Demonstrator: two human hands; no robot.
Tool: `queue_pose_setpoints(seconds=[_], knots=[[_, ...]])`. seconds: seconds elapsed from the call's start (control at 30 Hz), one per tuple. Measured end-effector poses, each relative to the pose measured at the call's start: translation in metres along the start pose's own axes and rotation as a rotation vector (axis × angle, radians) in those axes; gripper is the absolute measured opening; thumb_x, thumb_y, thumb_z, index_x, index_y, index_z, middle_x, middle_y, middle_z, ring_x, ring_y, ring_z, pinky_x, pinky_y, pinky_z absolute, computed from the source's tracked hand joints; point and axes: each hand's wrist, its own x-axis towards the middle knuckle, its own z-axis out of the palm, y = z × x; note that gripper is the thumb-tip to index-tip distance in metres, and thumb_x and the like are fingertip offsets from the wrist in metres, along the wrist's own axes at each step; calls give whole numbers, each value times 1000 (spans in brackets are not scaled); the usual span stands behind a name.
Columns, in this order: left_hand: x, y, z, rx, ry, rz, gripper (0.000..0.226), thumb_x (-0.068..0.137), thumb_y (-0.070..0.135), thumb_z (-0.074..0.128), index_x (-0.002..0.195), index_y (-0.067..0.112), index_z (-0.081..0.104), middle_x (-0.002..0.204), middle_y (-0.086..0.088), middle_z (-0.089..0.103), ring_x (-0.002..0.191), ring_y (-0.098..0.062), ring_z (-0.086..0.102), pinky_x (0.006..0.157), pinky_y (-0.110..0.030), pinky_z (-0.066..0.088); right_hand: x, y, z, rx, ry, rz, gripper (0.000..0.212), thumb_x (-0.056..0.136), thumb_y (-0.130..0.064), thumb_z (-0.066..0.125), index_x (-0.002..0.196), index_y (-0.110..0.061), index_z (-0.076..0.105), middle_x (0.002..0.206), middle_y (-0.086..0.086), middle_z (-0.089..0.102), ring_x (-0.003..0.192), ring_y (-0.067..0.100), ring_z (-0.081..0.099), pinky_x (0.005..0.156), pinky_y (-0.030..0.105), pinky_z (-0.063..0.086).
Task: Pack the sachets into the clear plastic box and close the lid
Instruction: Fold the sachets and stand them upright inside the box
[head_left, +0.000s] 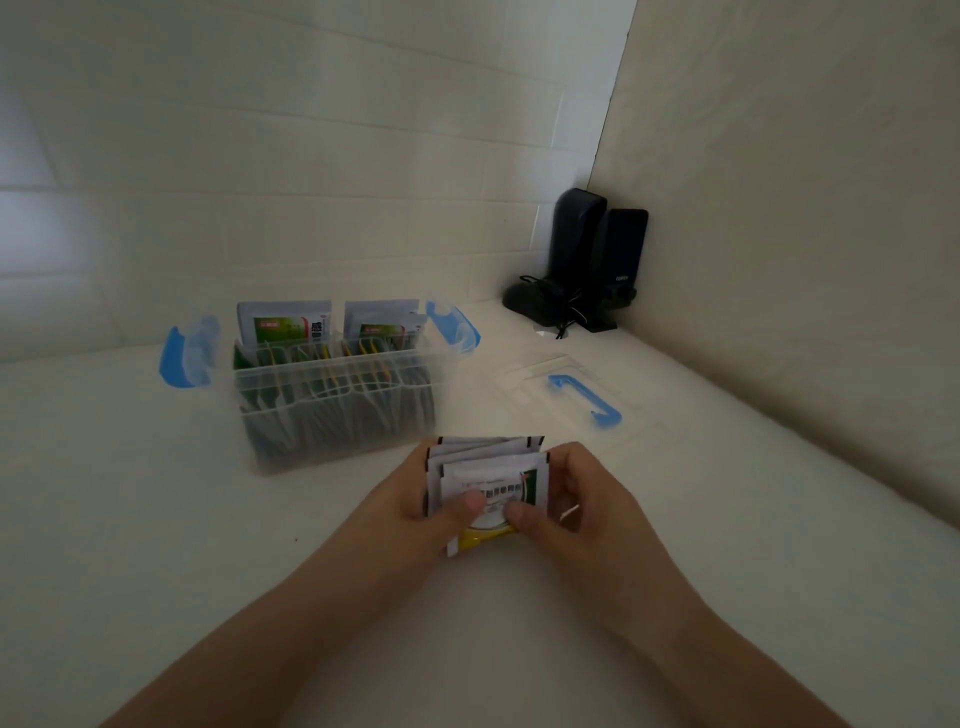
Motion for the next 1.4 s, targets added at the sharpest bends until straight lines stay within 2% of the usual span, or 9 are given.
queue_pose_setpoints(seconds=[0.13,0.4,0.6,0.77,0.93,1.07,1.17,1.3,1.4], knots=[[-1,-1,-3,112,-55,52,17,83,39,53,99,33,56,89,24,67,78,5,61,69,-9,46,1,4,-11,-23,-41,18,58,61,-30,80,106,-42,45,91,-13,59,72,3,55,62,17,47],[-2,-6,4,110,13,29,36,85,11,56,102,37,39,113,22,52,103,20,47,77,-1,42,-2,-1,2,-151,-20,-104,45,69,-20,76,109,-26,56,99,-8,64,88,5,59,76,9,43],[0,-7,12,131,74,-13,45,82,5,60,98,36,32,106,16,49,87,18,55,72,-6,47,0,-6,7,-161,-101,-85,34,76,-17,72,105,-6,57,104,11,62,96,22,58,87,28,44],[-1,-7,0,302,118,-71,20,84,29,56,91,42,42,98,8,55,79,-2,57,62,-10,41,1,-4,5,-197,-89,-57,25,74,-22,72,92,-13,57,89,4,62,79,14,56,73,20,45],[-3,-2,0,470,129,13,10,83,40,52,77,34,55,77,9,56,71,8,48,62,-7,36,0,-3,6,-208,-108,-94,21,77,-23,68,92,-16,56,92,5,60,85,18,56,79,31,47],[-3,7,-4,483,207,97,13,82,29,60,69,27,60,60,8,60,56,5,49,52,-12,37,-3,-5,9,-231,-11,-144,24,77,-24,70,97,-23,57,87,-8,54,85,9,49,74,5,35],[-4,17,-5,361,314,101,18,82,28,60,66,23,58,60,5,61,49,-4,49,46,-13,36,-6,-11,1,-85,30,-104,27,71,-38,71,91,-39,54,87,-18,62,84,-3,54,74,3,39],[-5,36,0,-104,345,57,19,72,35,60,60,20,58,55,2,62,52,-8,53,49,-17,43,-11,-25,1,494,-252,45,58,58,-53,77,111,-39,56,106,-16,69,97,2,64,76,14,52],[-9,44,15,-395,292,50,21,71,24,71,58,14,59,51,0,62,47,-7,55,46,-15,45,-16,-37,17,756,-222,-15,47,57,-50,78,102,-39,67,106,-16,71,104,6,63,81,16,52]])
